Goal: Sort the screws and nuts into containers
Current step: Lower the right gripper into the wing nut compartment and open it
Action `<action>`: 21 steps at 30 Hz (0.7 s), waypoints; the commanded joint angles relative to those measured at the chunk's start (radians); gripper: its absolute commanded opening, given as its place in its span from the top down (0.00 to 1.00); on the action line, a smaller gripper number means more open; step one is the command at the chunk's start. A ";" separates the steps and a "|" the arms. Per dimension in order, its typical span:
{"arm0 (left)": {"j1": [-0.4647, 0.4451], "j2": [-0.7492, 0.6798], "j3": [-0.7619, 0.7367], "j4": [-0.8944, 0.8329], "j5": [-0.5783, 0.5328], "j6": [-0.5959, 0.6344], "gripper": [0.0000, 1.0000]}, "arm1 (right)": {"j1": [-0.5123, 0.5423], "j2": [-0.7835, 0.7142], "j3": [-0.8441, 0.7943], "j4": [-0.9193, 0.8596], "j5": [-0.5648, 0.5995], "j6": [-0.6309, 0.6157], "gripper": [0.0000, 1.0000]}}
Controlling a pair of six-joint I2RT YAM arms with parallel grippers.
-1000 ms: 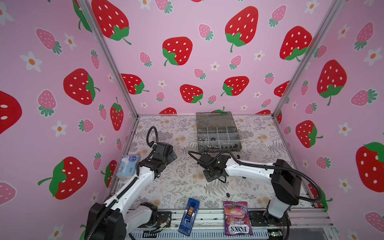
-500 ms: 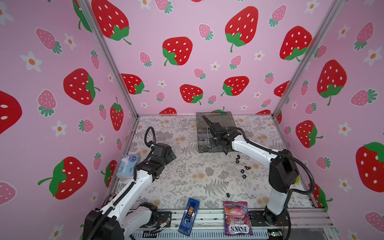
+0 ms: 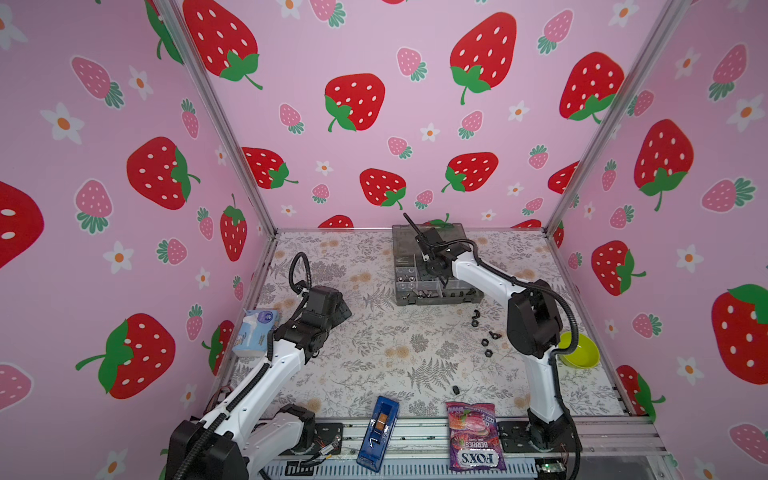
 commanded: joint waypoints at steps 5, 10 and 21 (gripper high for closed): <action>0.005 0.001 -0.002 -0.011 -0.045 -0.002 0.01 | -0.022 0.093 0.081 -0.057 -0.025 -0.045 1.00; 0.004 0.008 -0.003 -0.009 -0.039 -0.003 0.01 | -0.026 0.111 0.081 -0.058 -0.027 -0.046 1.00; 0.004 0.016 0.007 -0.021 -0.035 0.004 0.01 | -0.026 0.090 0.082 -0.066 -0.019 -0.048 0.72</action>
